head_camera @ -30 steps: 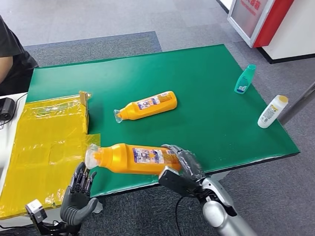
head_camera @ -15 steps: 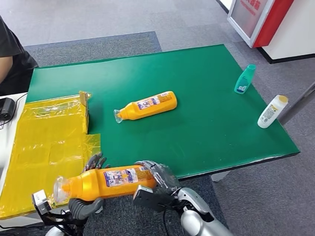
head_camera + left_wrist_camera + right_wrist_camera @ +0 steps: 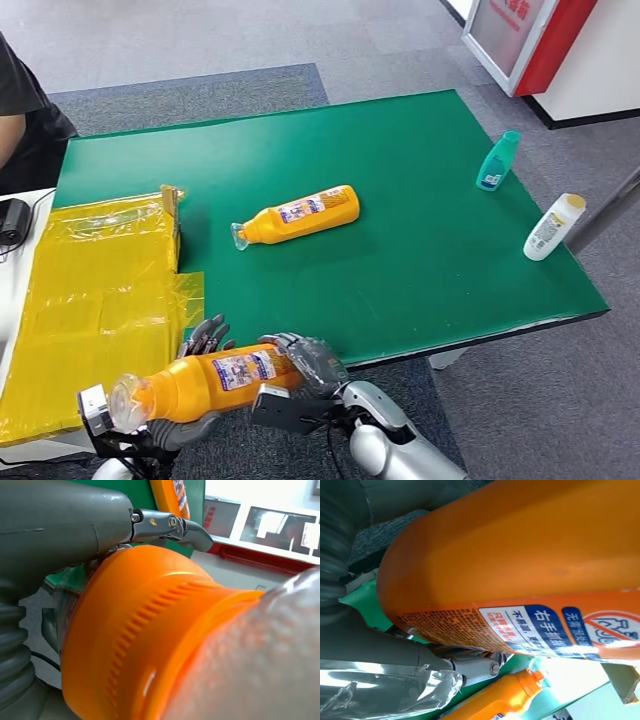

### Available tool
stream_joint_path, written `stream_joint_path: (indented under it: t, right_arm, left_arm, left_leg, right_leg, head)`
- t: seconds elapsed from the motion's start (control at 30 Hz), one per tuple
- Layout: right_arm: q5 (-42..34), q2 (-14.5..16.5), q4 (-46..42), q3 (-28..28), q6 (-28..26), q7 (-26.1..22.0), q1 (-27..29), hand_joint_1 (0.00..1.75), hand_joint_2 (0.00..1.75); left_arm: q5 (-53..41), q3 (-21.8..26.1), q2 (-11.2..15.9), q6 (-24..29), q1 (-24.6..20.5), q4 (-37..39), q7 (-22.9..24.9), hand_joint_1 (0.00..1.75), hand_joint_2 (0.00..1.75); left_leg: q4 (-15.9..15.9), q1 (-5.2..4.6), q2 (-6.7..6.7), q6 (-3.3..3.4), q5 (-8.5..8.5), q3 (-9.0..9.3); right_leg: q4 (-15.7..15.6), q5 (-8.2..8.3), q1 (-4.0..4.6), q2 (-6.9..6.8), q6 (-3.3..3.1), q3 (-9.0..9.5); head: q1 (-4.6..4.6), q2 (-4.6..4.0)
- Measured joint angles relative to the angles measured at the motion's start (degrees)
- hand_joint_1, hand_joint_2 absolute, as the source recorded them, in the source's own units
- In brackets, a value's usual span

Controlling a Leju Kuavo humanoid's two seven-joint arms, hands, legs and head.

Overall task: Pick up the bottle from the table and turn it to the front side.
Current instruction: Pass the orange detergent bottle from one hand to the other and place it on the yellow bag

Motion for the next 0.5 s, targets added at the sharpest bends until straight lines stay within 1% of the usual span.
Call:
stream_joint_path:
  t: [0.33,0.37,0.4,0.47,0.5]
  right_arm:
    - [0.0,0.16,1.05,0.48,-0.05,-0.02,-0.37,1.75,1.75]
    - [0.0,0.16,1.11,0.52,-0.09,-0.01,-0.42,1.75,1.75]
    - [-0.01,0.16,1.19,0.59,-0.14,0.02,-0.47,1.75,1.75]
    - [-0.04,0.16,1.29,0.72,-0.32,0.22,-0.52,1.75,1.75]
    - [-0.06,0.16,1.32,0.77,-0.44,0.42,-0.52,1.75,1.75]
  left_arm:
    - [-0.22,-0.71,0.71,0.14,0.0,0.0,0.01,0.01,1.75]
    - [-0.57,-0.78,0.79,0.35,0.0,0.0,0.01,0.11,1.75]
    - [-1.08,-0.89,0.87,0.69,0.0,0.0,0.01,0.48,1.75]
    - [-2.53,-1.27,1.01,2.08,0.01,-0.03,0.01,1.34,1.75]
    - [-3.35,-1.59,1.04,3.13,0.02,-0.15,0.01,1.68,1.75]
  left_leg:
    - [0.0,0.0,0.0,0.0,0.0,0.0]
    - [0.0,0.0,0.0,0.0,0.0,0.0]
    - [0.0,0.0,0.0,0.0,0.0,0.0]
    - [0.0,0.0,0.0,0.0,0.0,0.0]
    - [0.0,0.0,0.0,0.0,0.0,0.0]
  right_leg:
    - [0.0,0.0,0.0,0.0,0.0,0.01]
    - [0.0,0.0,0.0,0.0,0.0,0.01]
    - [0.0,0.0,0.0,0.0,0.0,0.01]
    - [0.0,0.0,0.0,0.0,0.0,0.01]
    - [0.0,0.0,0.0,0.0,0.0,0.01]
  head:
    - [0.0,0.0]
    - [0.0,0.0]
    - [0.0,0.0]
    - [0.0,0.0]
    - [0.0,0.0]
